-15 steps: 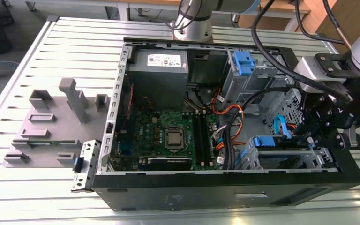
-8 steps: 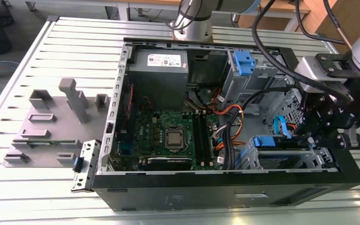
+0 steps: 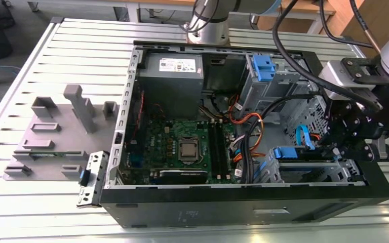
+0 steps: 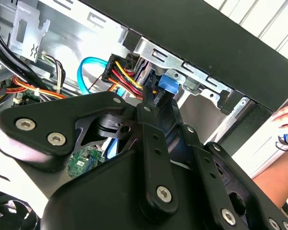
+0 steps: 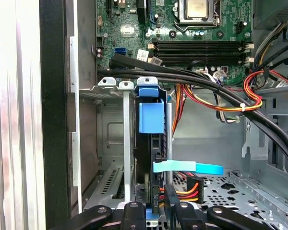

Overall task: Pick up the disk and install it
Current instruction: 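Insert the second disk wire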

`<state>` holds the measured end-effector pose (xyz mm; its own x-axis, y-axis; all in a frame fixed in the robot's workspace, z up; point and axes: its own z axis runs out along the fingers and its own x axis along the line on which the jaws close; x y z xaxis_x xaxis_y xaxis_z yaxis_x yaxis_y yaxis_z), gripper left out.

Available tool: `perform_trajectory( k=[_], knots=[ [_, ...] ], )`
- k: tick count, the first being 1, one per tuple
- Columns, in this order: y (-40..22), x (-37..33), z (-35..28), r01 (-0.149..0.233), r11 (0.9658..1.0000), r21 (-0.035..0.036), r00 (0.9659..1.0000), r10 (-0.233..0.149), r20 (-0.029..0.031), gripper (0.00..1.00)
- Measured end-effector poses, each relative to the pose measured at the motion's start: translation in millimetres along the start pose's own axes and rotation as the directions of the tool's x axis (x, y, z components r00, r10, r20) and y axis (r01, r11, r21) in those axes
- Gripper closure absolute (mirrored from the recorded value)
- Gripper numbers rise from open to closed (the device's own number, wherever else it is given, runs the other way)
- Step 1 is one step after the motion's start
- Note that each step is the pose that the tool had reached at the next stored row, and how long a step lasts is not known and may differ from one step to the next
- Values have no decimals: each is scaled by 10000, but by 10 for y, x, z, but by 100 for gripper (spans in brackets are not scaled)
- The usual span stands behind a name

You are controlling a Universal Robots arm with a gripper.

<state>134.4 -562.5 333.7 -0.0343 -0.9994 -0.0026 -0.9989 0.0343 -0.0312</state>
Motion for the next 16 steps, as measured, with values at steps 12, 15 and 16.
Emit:
perform_trajectory(
  k=[12, 15, 16],
  knots=[
    [-2, 0, 0, 0, 10000, 0, 10000, 0, -1, 84],
    [-2, 0, -1, 0, 10000, 0, 10000, 0, 0, 84],
    [-2, 0, -4, 0, 10000, 0, 10000, 0, 2, 84]
  ],
)
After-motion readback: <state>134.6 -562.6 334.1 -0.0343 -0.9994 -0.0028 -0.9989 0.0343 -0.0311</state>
